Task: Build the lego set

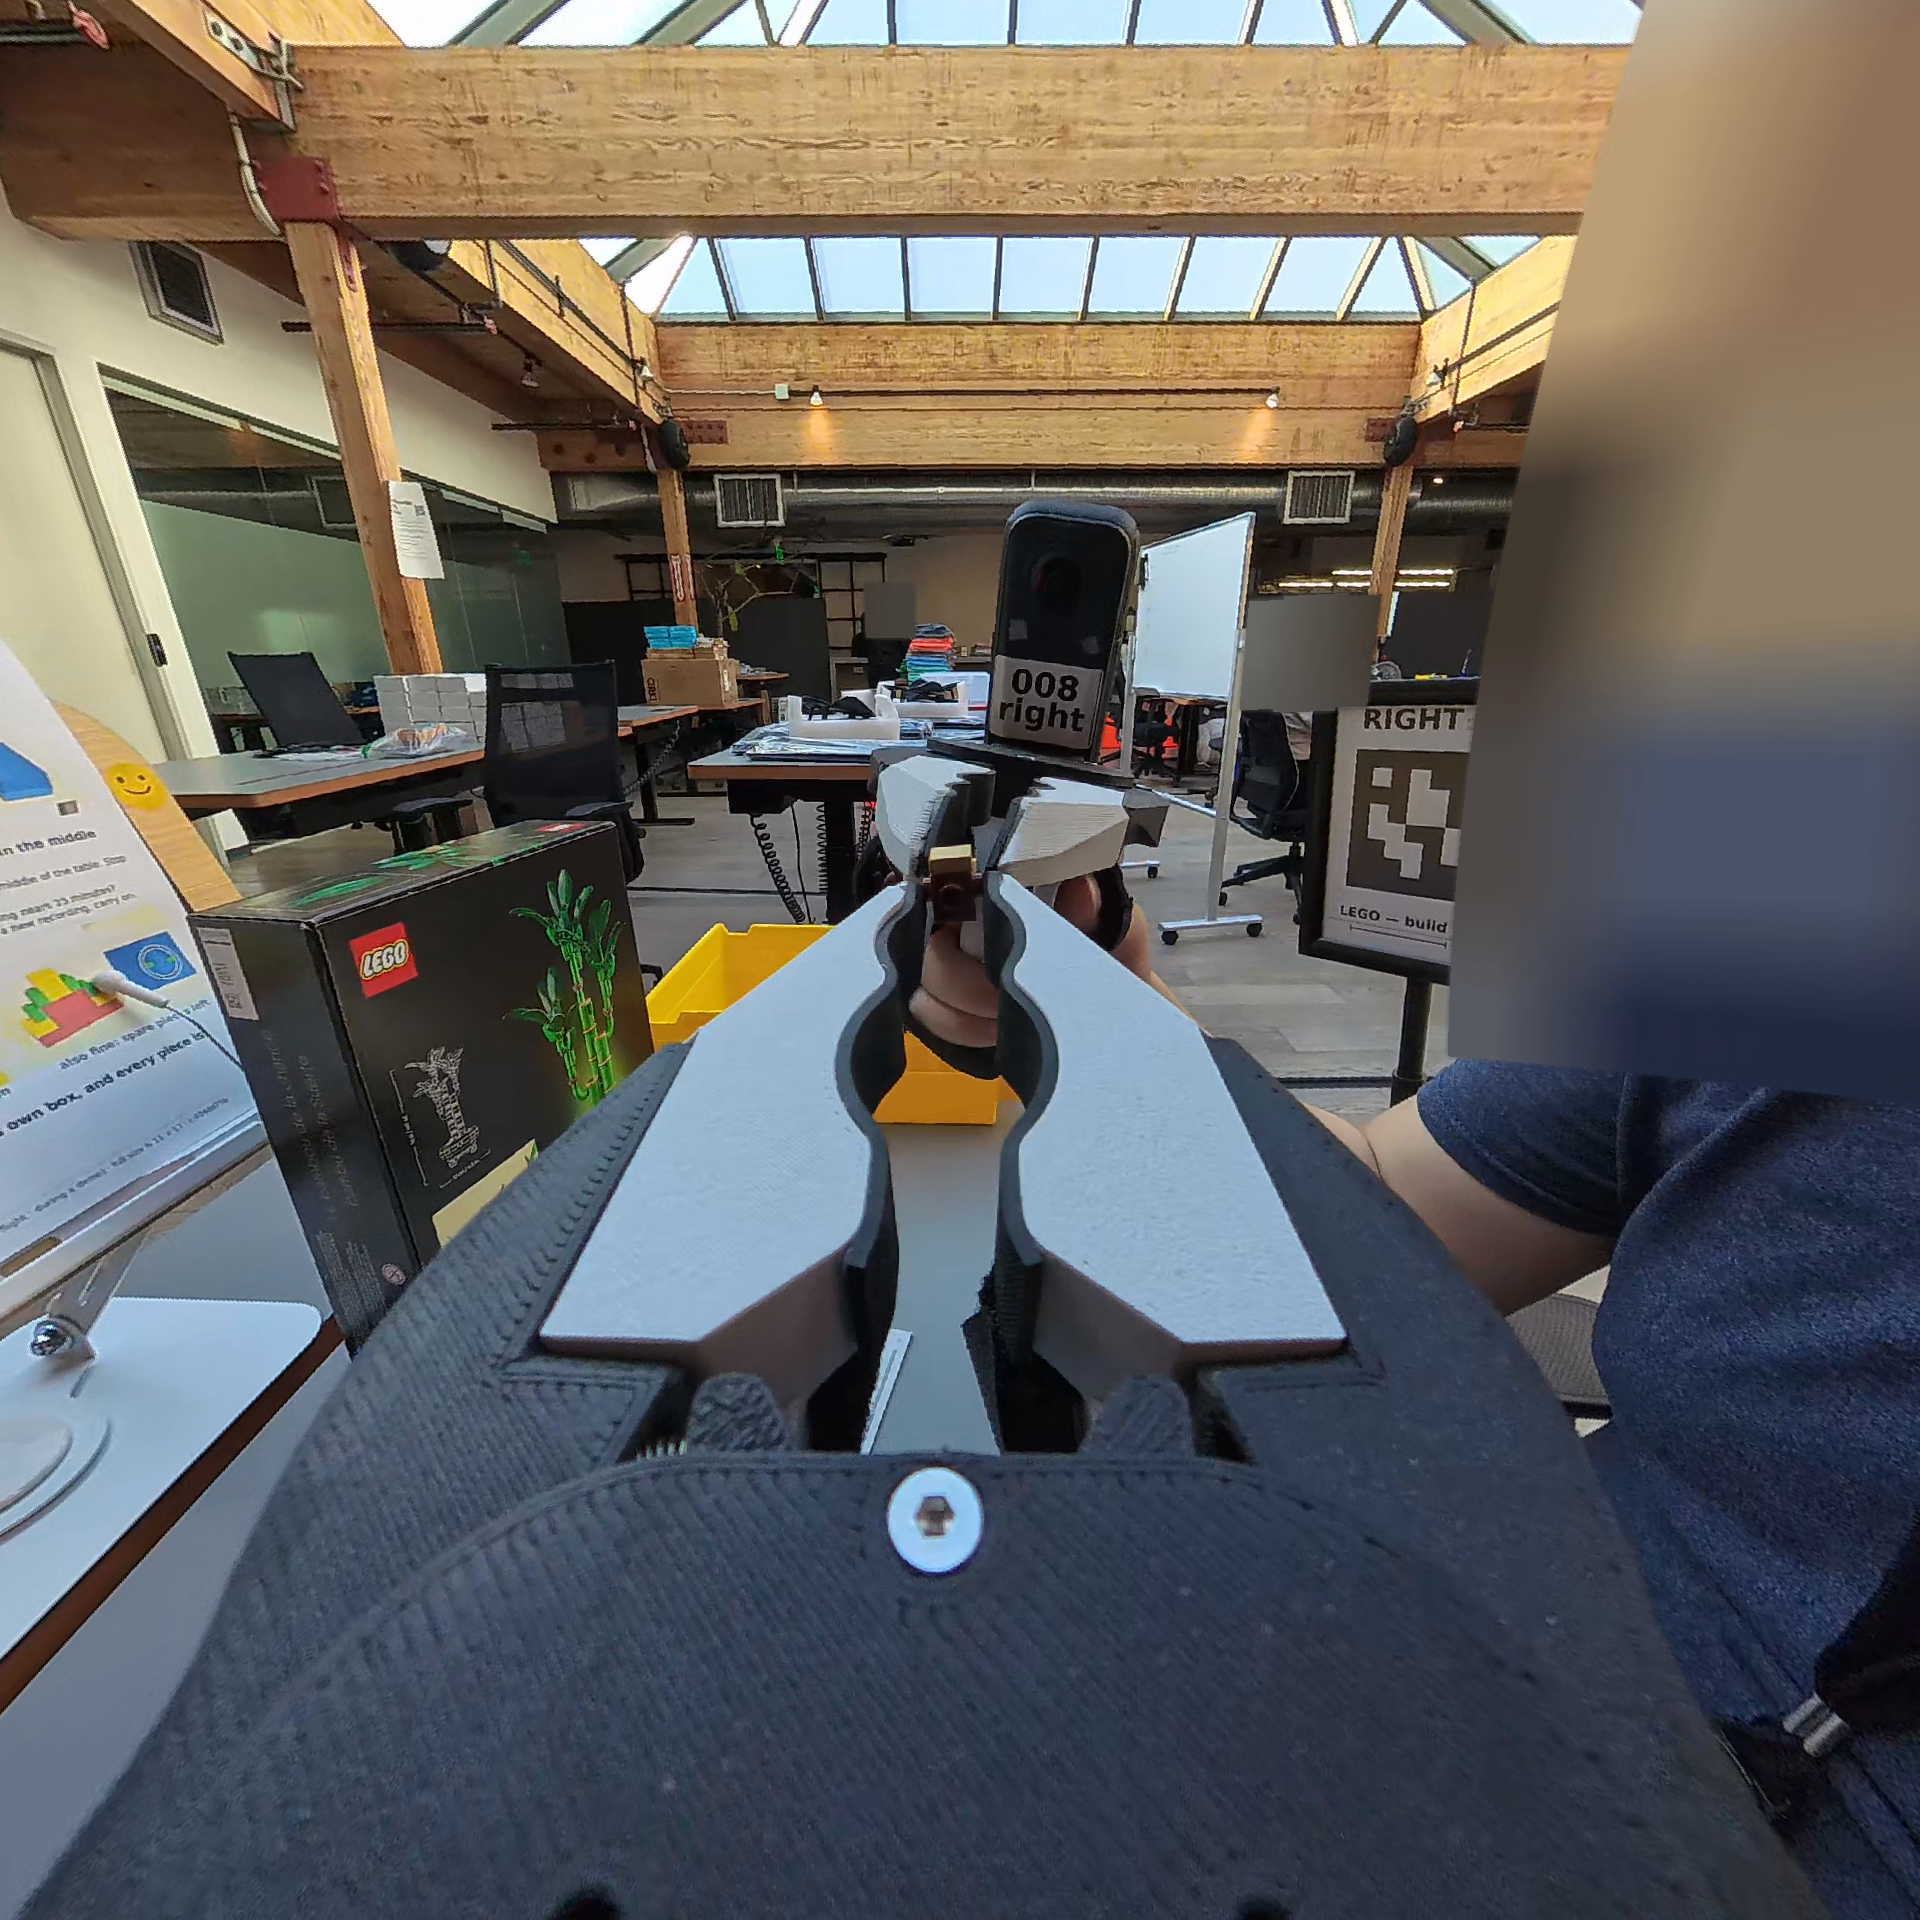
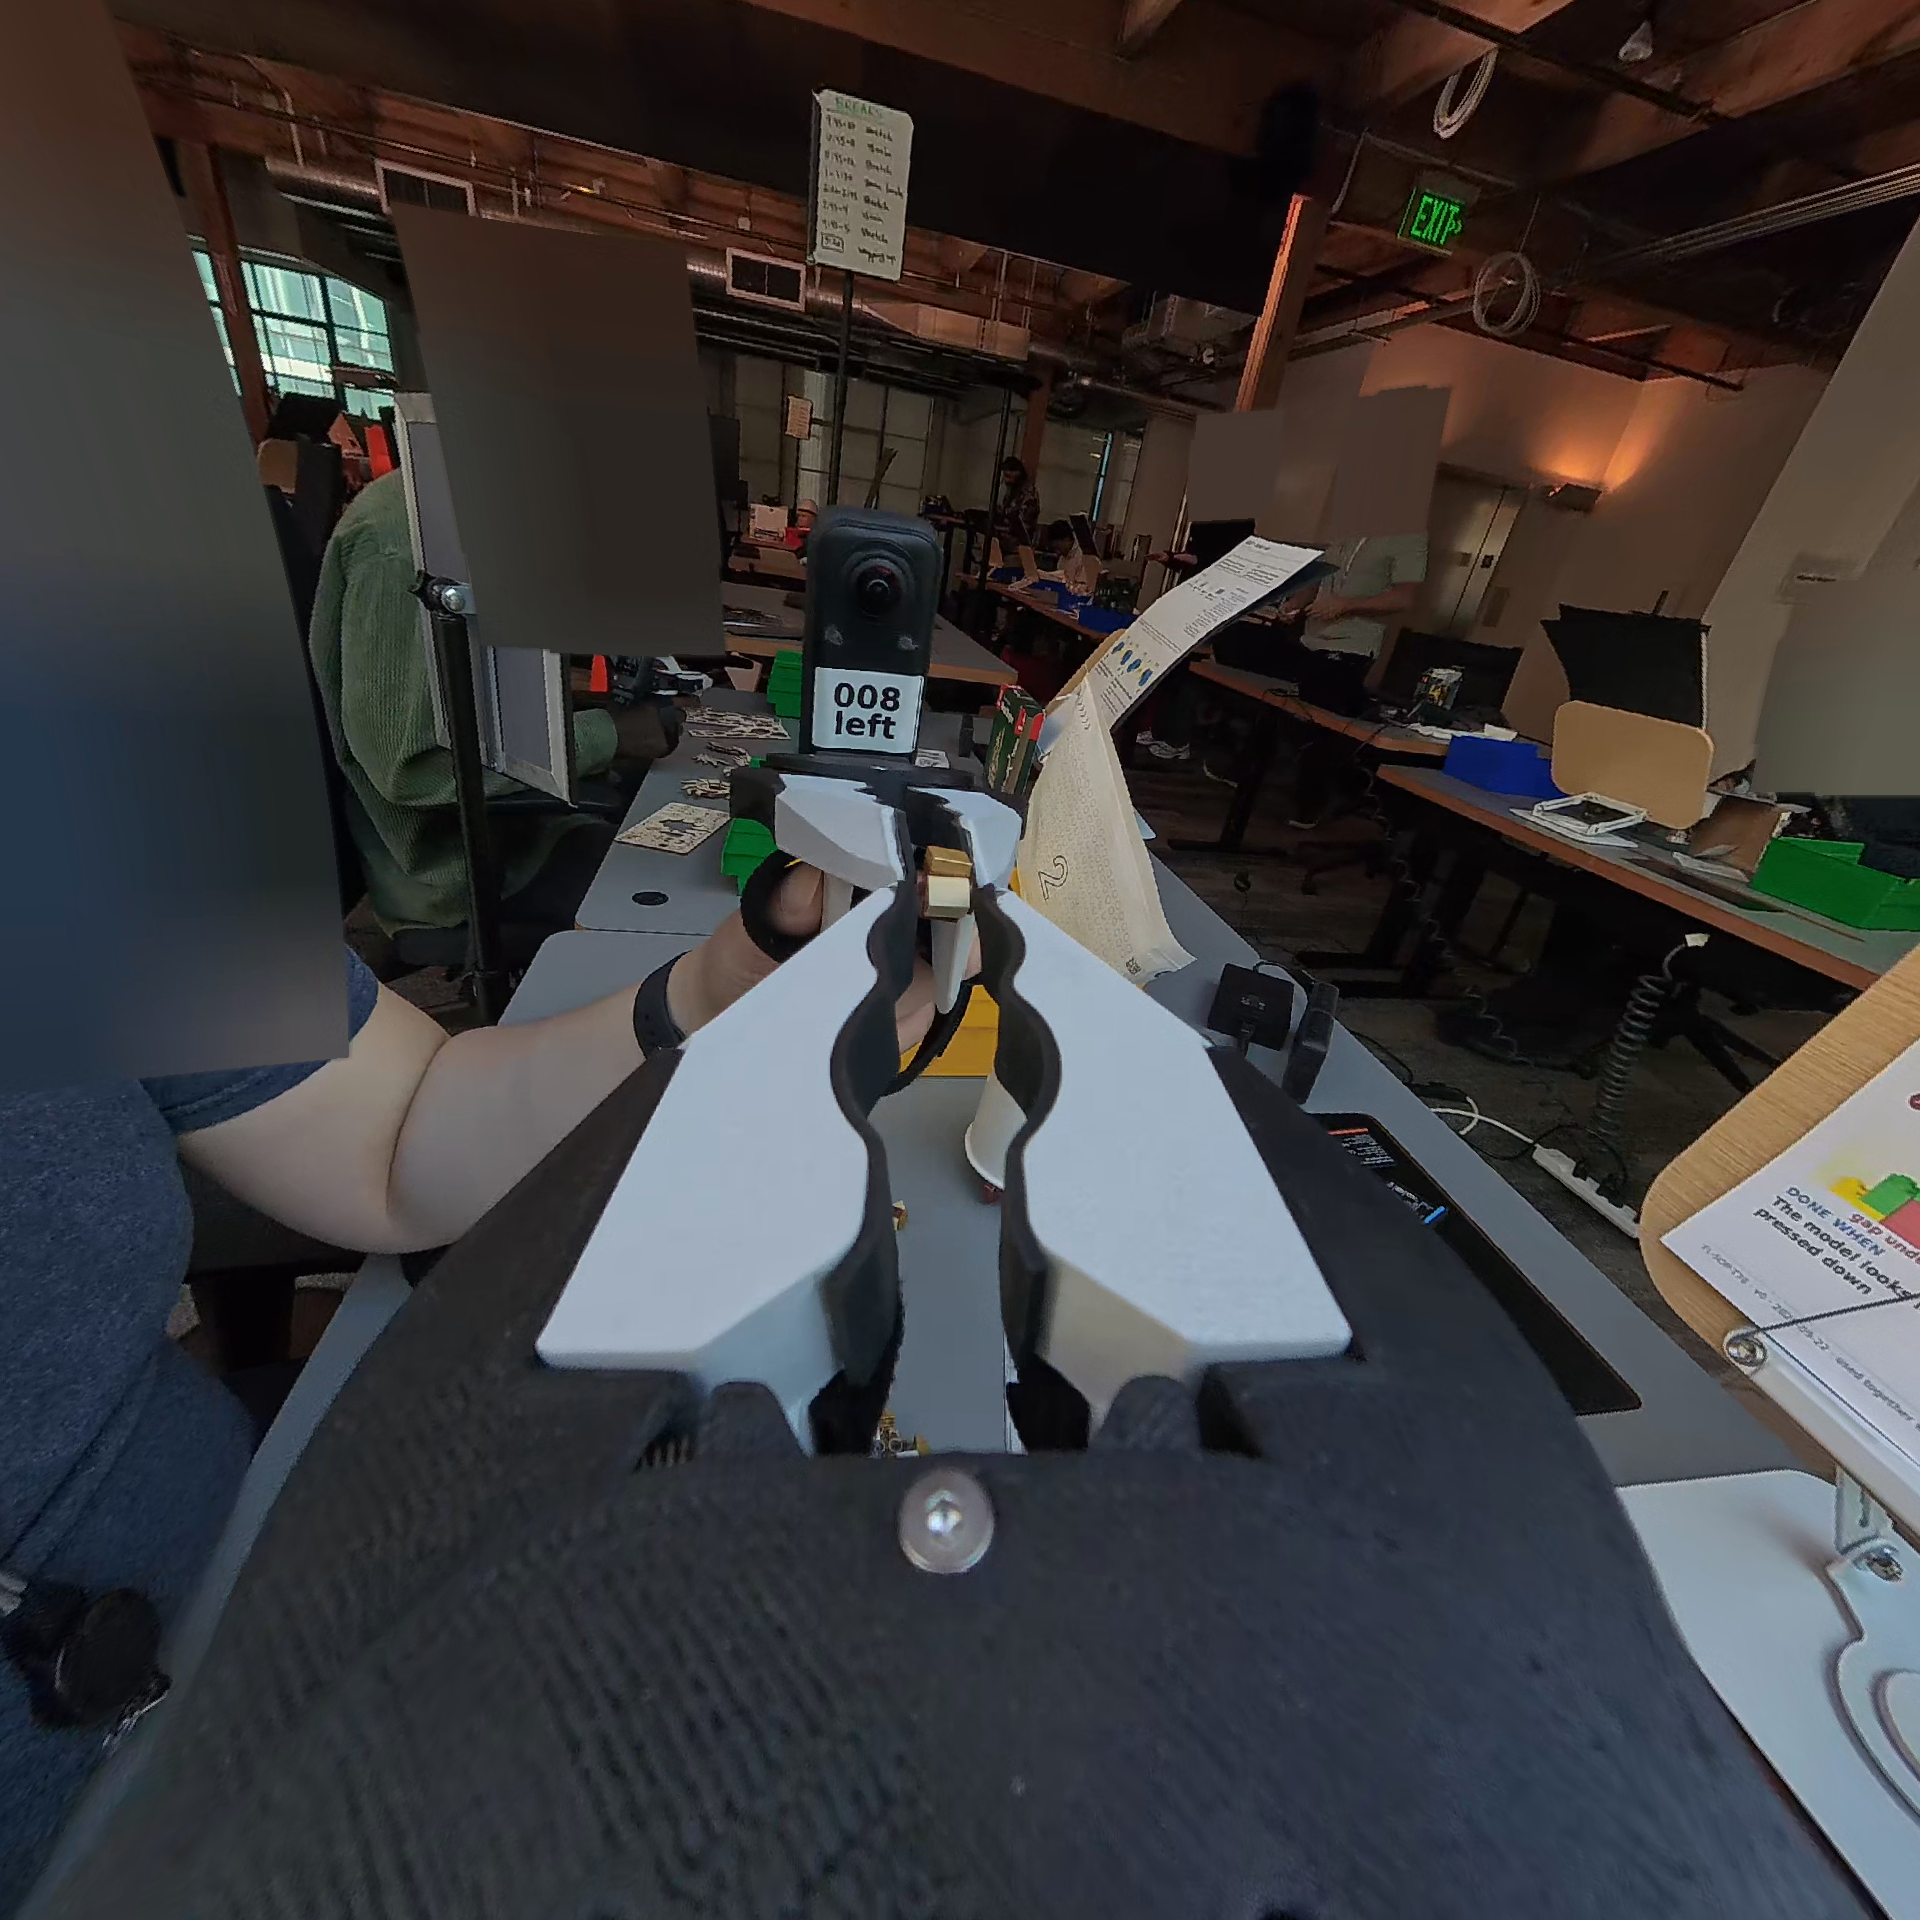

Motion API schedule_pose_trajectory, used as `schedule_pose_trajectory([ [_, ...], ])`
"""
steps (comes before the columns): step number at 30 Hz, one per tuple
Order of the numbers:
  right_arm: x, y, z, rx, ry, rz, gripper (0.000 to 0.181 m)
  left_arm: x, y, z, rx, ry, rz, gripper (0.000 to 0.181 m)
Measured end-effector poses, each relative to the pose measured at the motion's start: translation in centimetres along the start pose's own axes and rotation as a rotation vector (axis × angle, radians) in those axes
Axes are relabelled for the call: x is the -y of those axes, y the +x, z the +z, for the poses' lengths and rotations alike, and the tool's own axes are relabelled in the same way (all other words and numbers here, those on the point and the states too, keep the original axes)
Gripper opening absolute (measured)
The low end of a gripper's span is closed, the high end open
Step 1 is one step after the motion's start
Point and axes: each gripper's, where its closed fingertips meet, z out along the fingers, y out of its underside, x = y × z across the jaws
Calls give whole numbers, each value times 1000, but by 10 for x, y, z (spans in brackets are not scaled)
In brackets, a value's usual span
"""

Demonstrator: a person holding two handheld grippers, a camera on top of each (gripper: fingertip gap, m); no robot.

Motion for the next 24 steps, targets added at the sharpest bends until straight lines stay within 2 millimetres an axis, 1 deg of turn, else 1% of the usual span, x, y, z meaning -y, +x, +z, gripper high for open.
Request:
schedule_pose_trajectory([
  [5, 1, 0, 0, 6, 8, 10, 7, 0, 0, 0, -1, -1, 0, 9],
  [18, 1, -2, -2, 34, 10, 37, 6, 0, 2, 2, -14, 8, -11, 9],
  [24, 4, -4, -5, 87, 38, 99, 6, 0, 6, 5, -39, 31, -33, 9],
])
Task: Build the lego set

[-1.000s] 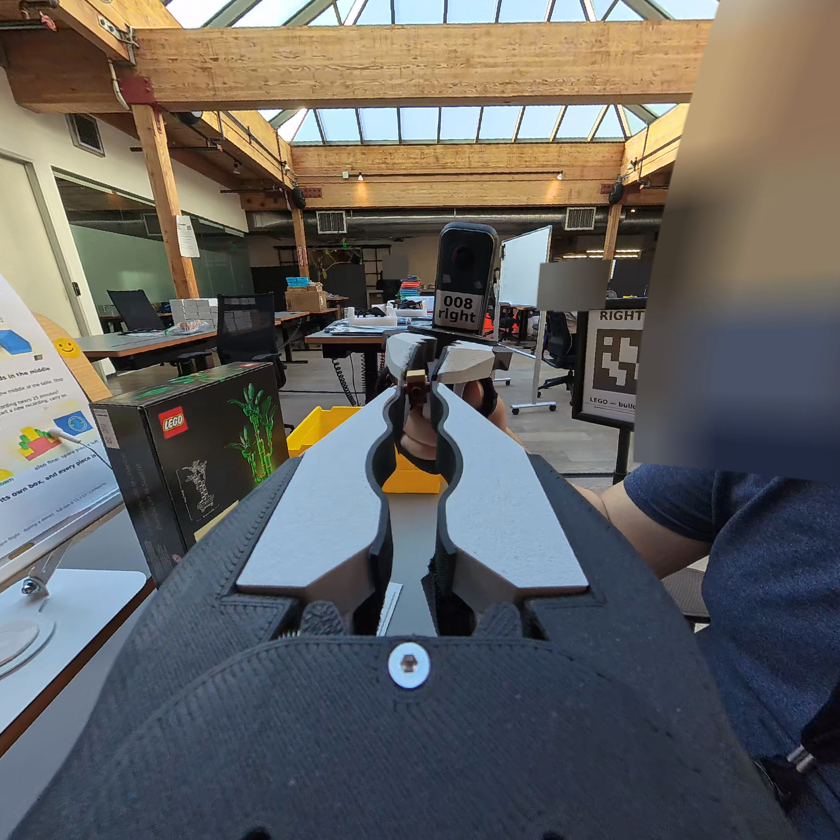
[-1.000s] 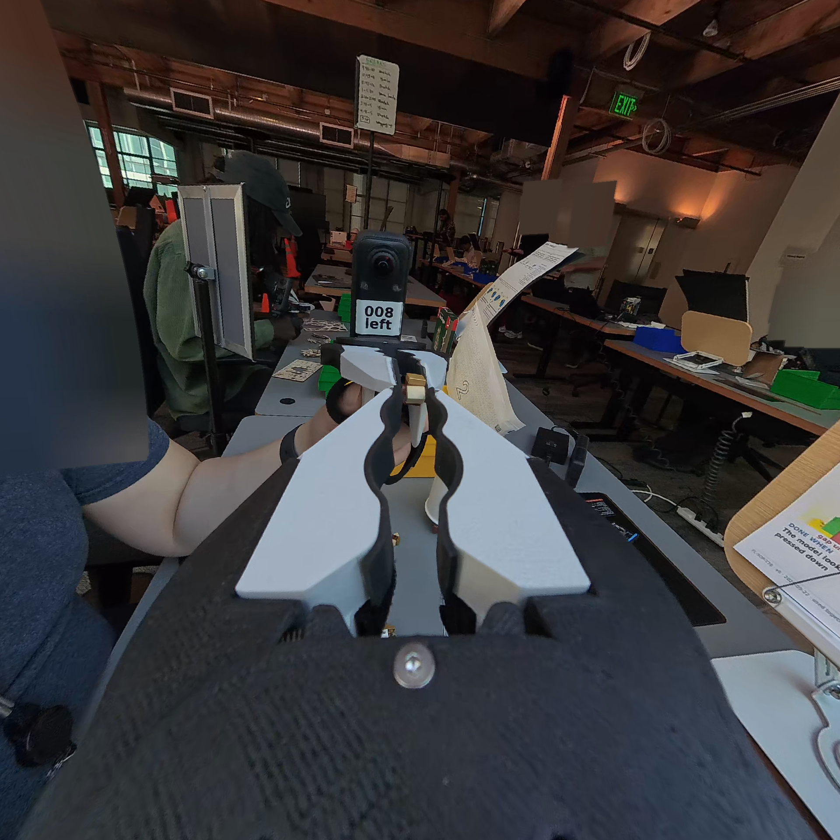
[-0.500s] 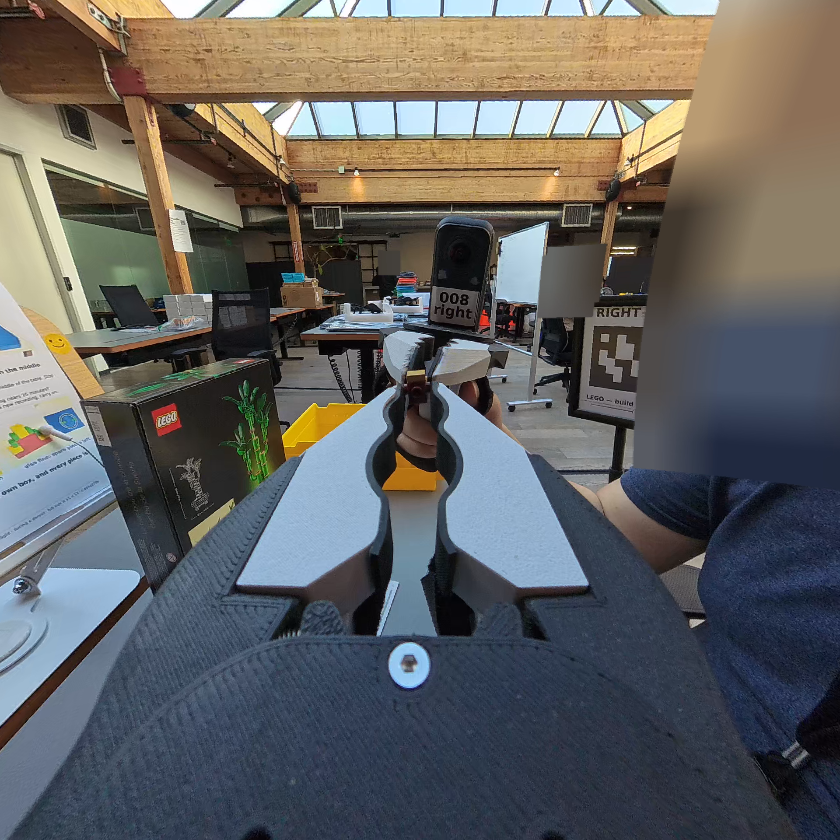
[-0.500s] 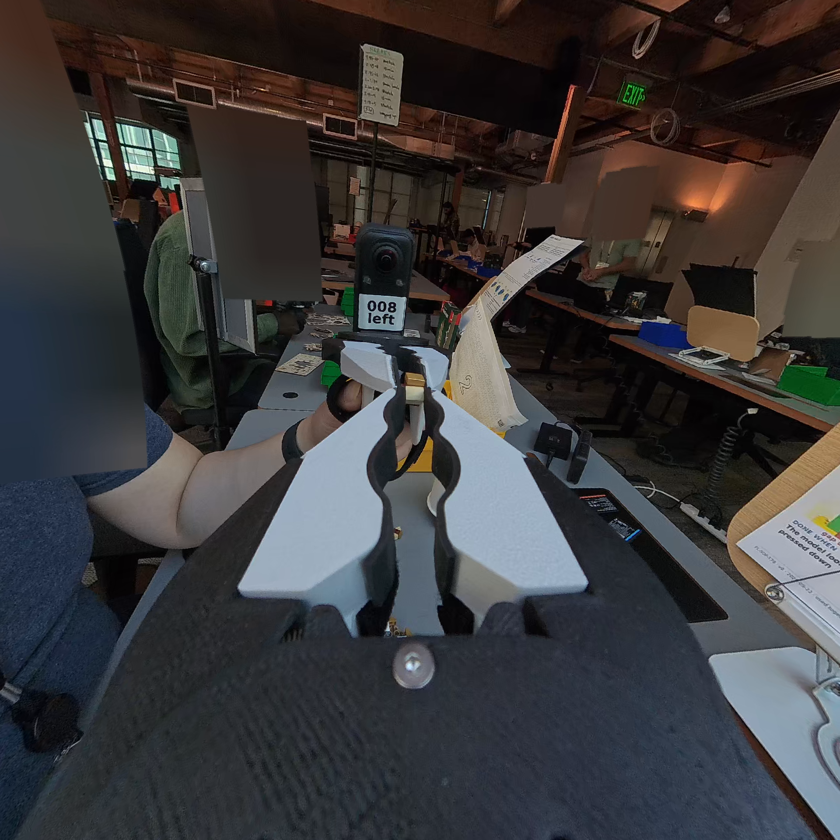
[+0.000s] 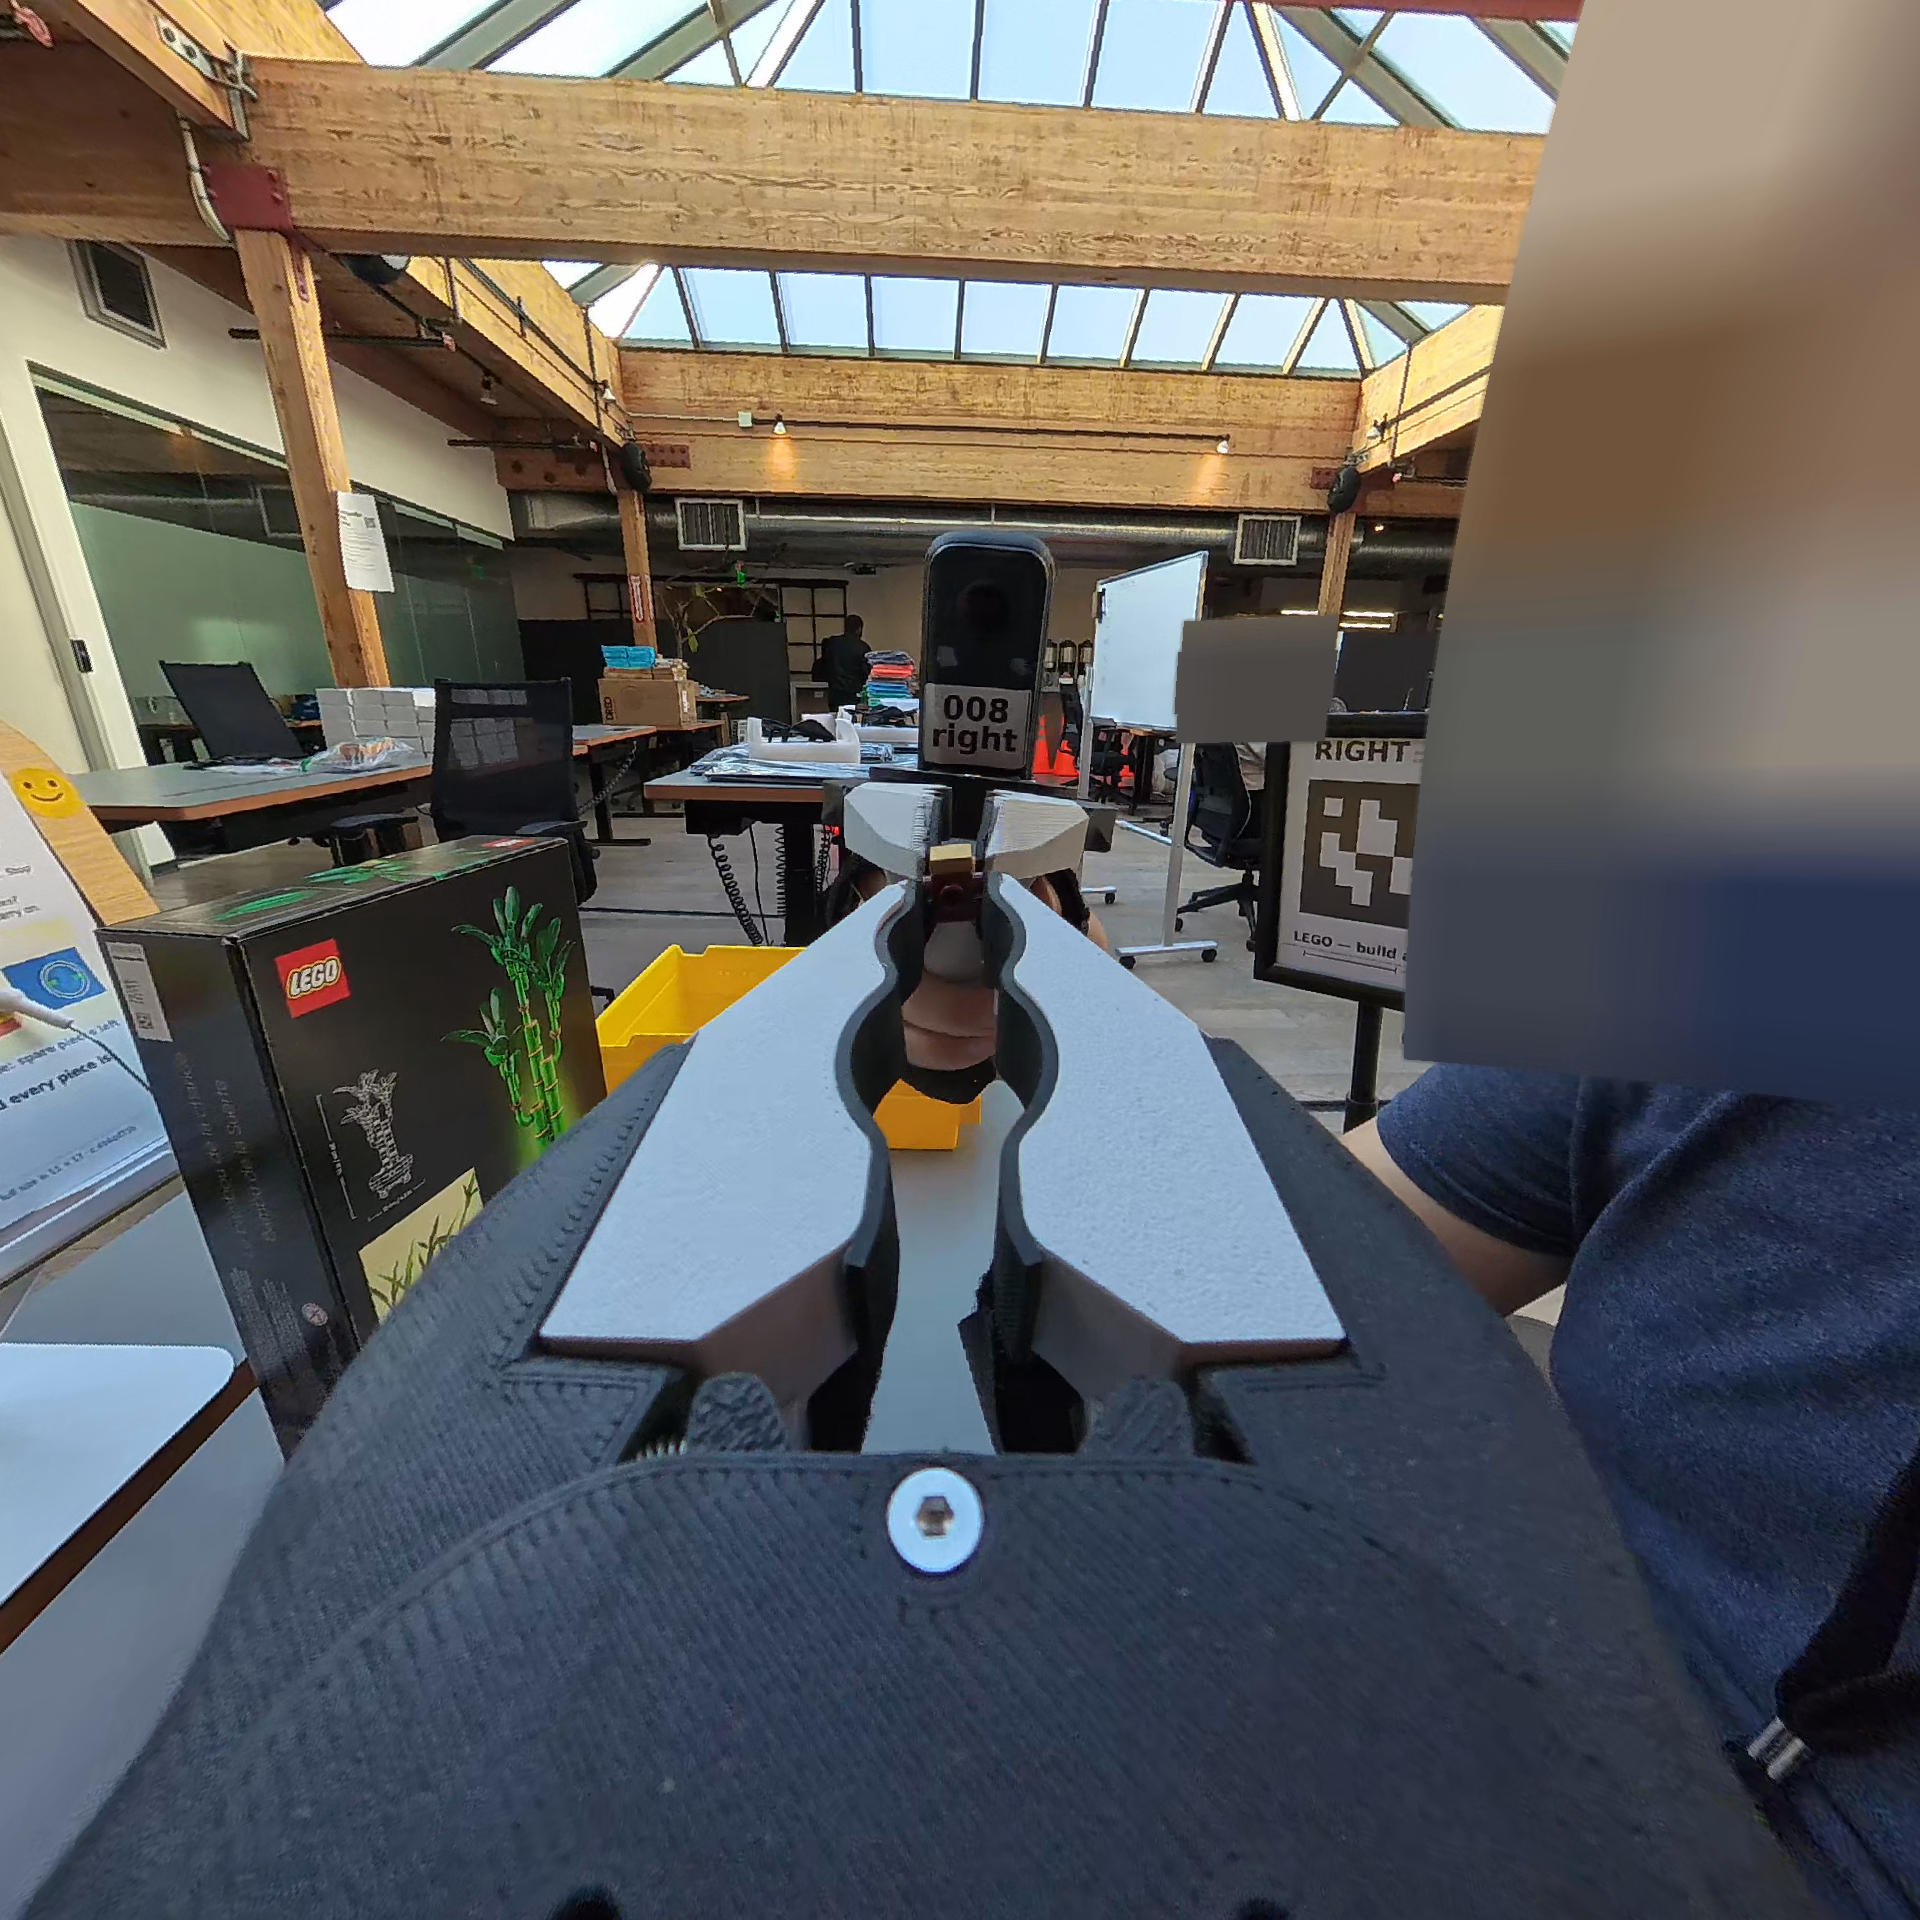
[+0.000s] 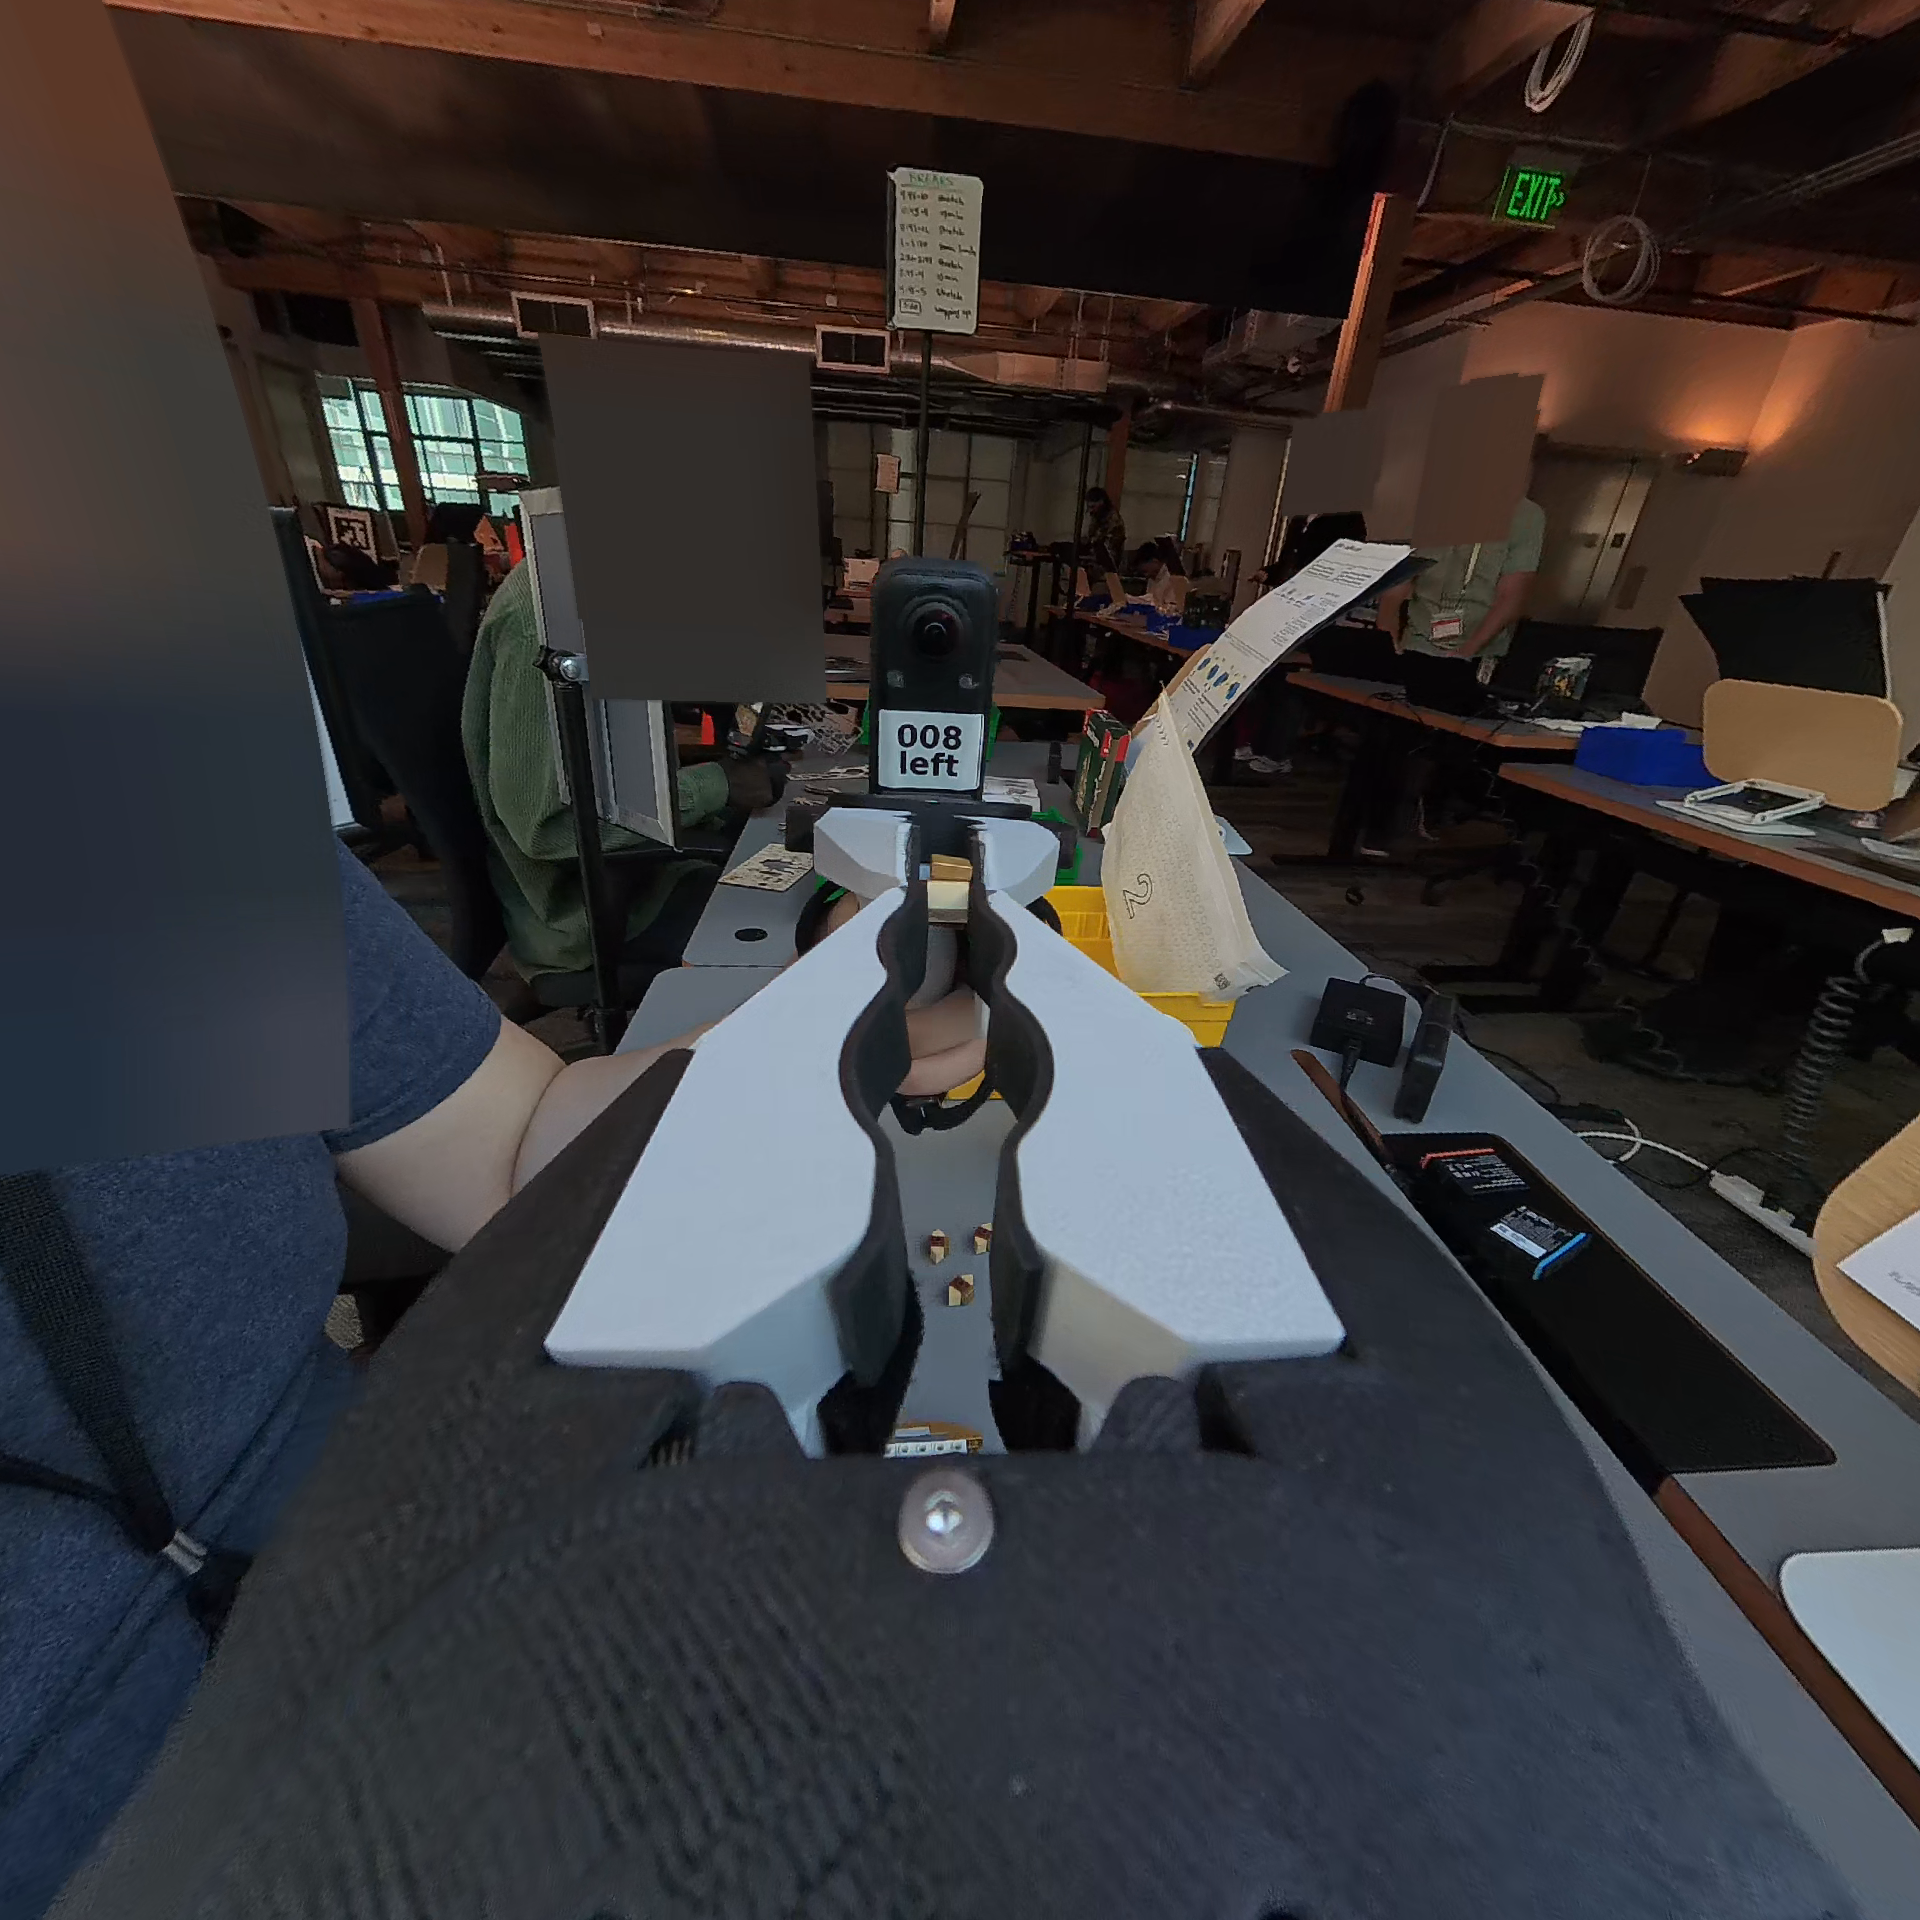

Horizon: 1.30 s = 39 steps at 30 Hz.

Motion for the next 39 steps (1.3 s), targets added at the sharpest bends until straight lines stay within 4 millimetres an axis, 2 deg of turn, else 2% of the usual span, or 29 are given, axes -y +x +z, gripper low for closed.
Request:
schedule_pose_trajectory([
  [13, 0, -1, 0, 45, 30, 66, 6, 0, 1, 1, -5, 22, -2, 9],
  [28, -5, 2, -1, 61, 15, 117, 7, -9, -4, 3, 30, -29, 53, 9],
  [30, -8, 1, 1, 63, 2, 127, 7, -19, -5, 7, 43, -88, 77, 8],
  [31, -18, -2, 7, 69, -57, 108, 0, -35, -3, 15, 37, -165, 107, 7],
  [32, -31, -7, 16, 83, -127, 76, 4, -47, -2, 24, 56, -209, 139, 7],
  [33, -24, -1, 14, 31, -107, 48, 0, -41, -5, 25, 81, -150, 162, 7],
  [36, -7, 13, -15, -115, -116, -30, 0, -28, -9, 17, 48, -65, 61, 7],
  [38, 11, 17, -31, -173, -48, -39, 12, -24, -14, 11, 33, -31, 9, 7],
  [39, 15, 18, -36, -177, -29, -30, 12, -25, -15, 10, 21, -38, -12, 7],
])
